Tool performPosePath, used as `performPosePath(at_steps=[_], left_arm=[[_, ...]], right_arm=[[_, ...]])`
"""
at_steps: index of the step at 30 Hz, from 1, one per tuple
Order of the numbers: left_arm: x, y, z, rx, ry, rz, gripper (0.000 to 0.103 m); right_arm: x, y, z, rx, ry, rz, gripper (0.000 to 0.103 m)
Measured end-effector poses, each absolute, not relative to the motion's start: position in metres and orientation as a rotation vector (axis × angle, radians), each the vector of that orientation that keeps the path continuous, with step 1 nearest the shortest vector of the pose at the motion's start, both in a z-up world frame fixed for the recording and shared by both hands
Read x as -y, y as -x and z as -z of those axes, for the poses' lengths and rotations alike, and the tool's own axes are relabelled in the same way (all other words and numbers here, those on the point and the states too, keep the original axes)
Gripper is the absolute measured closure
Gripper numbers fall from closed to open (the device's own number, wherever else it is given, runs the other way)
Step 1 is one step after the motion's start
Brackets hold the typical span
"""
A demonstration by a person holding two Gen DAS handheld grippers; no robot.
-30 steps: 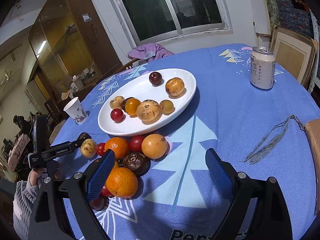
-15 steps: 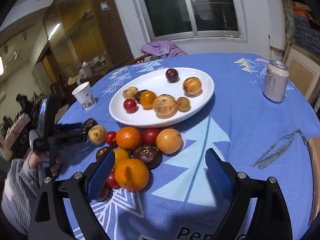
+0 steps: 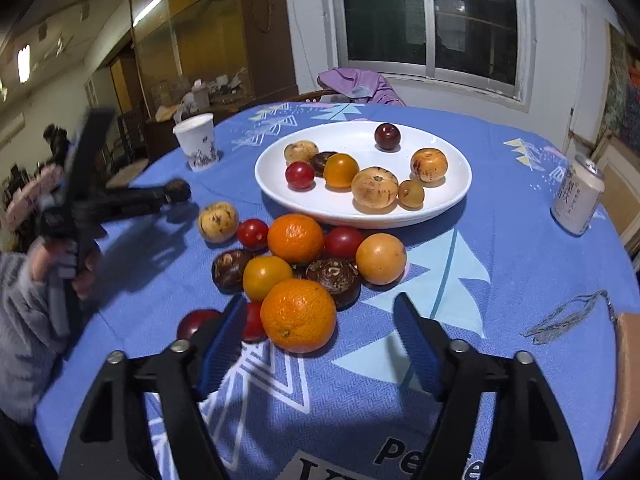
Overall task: Organize fruits
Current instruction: 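Grasp the dark wrinkled brown fruit with the left tool, then grasp the large orange with the right tool while the left tool holds its fruit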
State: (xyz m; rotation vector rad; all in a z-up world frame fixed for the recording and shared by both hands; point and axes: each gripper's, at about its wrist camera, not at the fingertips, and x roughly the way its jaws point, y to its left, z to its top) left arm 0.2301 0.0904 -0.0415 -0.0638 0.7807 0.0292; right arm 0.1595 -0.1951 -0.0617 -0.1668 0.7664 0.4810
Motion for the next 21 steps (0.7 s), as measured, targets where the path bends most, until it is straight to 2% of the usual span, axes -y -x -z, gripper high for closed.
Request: performPosePath(at_steps=[4, 17, 19, 20, 21], left_arm=[[-0.085, -0.216, 0.028, -0.732, 0.073, 0.008, 0.057], [-0.065, -0.214, 0.034, -0.76, 0.042, 0.063, 0.057], [-0.064, -0.215, 0.036, -0.766, 0.041, 0.069, 0.057], [-0.063, -0.215, 0.037, -0.769, 0.039, 0.072, 0.057], [-0.063, -0.215, 0.038, -0.772, 0.036, 0.073, 0.057]], right_arm=[[0.188, -0.159, 0.073, -0.795, 0.206, -0.476, 0.039], [0.188, -0.174, 0.085, -0.848, 0.099, -0.511, 0.04], [0.188, -0.176, 0.086, -0.855, 0.078, -0.538, 0.047], [0.187, -0.175, 0.086, -0.855, 0.073, -0.555, 0.054], [0.186, -0.174, 0.085, -0.851, 0.081, -0.552, 0.055]])
